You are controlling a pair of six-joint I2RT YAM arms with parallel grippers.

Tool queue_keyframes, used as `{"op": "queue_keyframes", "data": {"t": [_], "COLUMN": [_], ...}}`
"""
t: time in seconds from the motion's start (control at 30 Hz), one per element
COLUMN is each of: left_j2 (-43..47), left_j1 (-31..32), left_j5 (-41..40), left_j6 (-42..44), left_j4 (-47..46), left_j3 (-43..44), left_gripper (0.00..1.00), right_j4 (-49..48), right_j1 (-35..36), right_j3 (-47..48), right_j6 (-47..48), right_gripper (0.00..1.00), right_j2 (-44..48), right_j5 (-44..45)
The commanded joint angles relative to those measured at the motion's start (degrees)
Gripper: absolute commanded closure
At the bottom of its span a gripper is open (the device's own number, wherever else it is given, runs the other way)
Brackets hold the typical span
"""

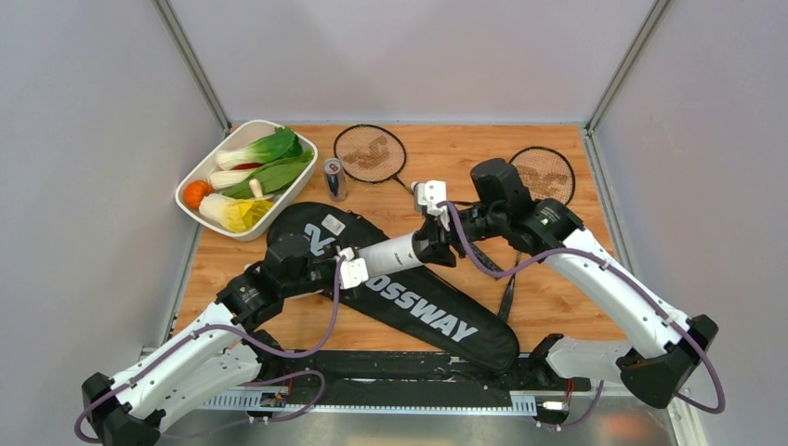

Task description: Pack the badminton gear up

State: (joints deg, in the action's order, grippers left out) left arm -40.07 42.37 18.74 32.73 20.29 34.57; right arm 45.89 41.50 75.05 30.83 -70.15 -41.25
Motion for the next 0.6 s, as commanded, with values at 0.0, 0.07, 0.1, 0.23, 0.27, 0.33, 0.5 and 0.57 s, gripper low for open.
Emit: {"op": "queue_keyframes", "data": {"t": [0.0,0.07,0.1,0.23,0.27,0.33,0.5,0.57], "left_j2": [0.8,0.9,0.9,0.8,0.8,0.9,2.1,3.4], "left_j1": [-0.1,-0.1,-0.1,-0.1,-0.1,-0.2,-0.1,-0.1], "left_j5": [-1.4,-1.9,-2.2,-3.2,-3.3,-3.7,-5.4,-6.2], "left_j6": [-0.1,-0.5,-0.8,-1.9,-2.1,-2.6,-3.7,-4.1], "left_j4": [-5.0,-5.4,-5.5,-5.9,-5.9,-5.8,-4.8,-4.6], "left_j3": [0.1,0.0,0.0,-0.2,-0.1,-0.1,0.6,0.6], "left_gripper": [0.98,0.98,0.98,0.98,0.98,0.98,0.98,0.98], "right_j4": [-8.0,-12.6,-15.1,-27.0,-31.6,-39.8,-44.0,-45.3], "right_j1": [0.3,0.4,0.3,0.3,0.3,0.3,0.1,-0.4], "right_j3": [-0.7,-3.9,-5.6,-11.6,-13.7,-17.8,-24.8,-26.8], "right_j6": [-6.7,-10.3,-11.8,-22.0,-26.3,-37.0,-57.4,-62.2], "right_gripper": [0.45,0.41,0.40,0.38,0.36,0.32,0.33,0.33], "right_j2": [9.5,14.2,16.4,23.8,25.0,26.4,22.9,19.6], "right_j5": [0.7,1.6,2.2,8.4,12.5,26.7,57.8,61.6]}}
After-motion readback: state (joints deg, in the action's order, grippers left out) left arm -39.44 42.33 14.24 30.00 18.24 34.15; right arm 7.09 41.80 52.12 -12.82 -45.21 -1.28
